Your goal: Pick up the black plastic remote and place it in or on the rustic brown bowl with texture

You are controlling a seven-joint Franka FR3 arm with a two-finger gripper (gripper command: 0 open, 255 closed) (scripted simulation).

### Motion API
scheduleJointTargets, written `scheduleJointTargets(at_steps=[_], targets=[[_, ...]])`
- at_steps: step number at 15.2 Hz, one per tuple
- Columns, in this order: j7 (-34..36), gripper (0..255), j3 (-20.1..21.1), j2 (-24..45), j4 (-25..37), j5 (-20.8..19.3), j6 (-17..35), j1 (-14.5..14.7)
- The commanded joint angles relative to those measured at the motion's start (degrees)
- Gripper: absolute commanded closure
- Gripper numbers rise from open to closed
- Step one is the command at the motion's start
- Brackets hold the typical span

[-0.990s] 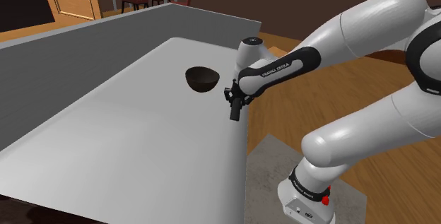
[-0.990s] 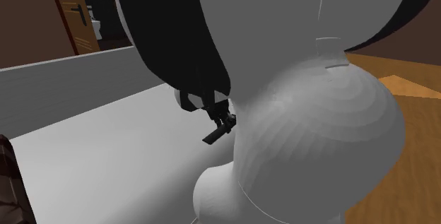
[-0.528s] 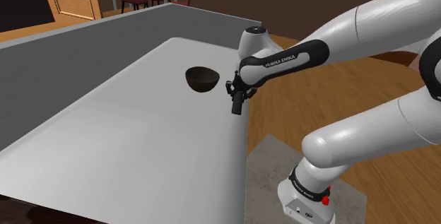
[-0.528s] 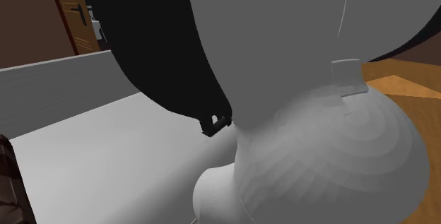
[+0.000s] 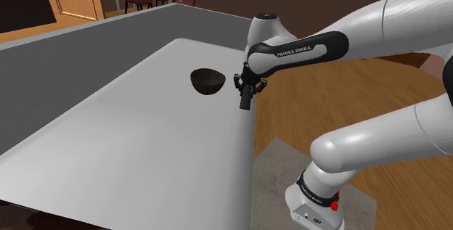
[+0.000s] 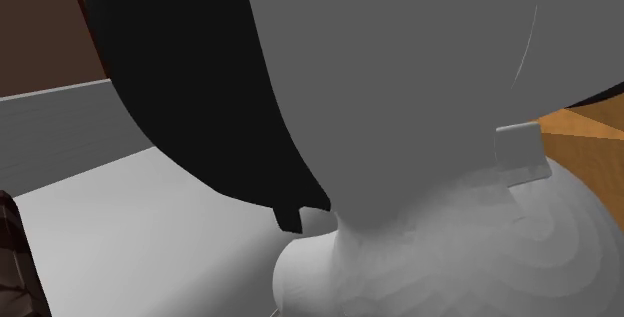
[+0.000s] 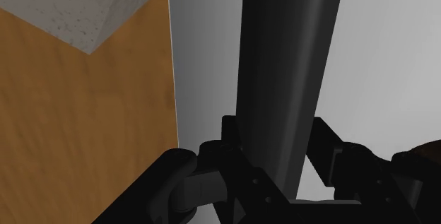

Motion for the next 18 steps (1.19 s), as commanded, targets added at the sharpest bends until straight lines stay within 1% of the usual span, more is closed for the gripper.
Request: scheduleJointTargets(at_steps=[1,10,14,18], targets=[[-0.4,255,-0.3,-0.8,1.0,0.2,-1.8,0.1],[-1.9,255,-1.5,-3.1,6.1,0.6,-9.1,0.4],[0.7,255,1.0,7.1,14.1,-1.9,-7.3,-1.8],[3.9,255,3.3,17.0,23.0,-5.5,-7.0,-3.4]])
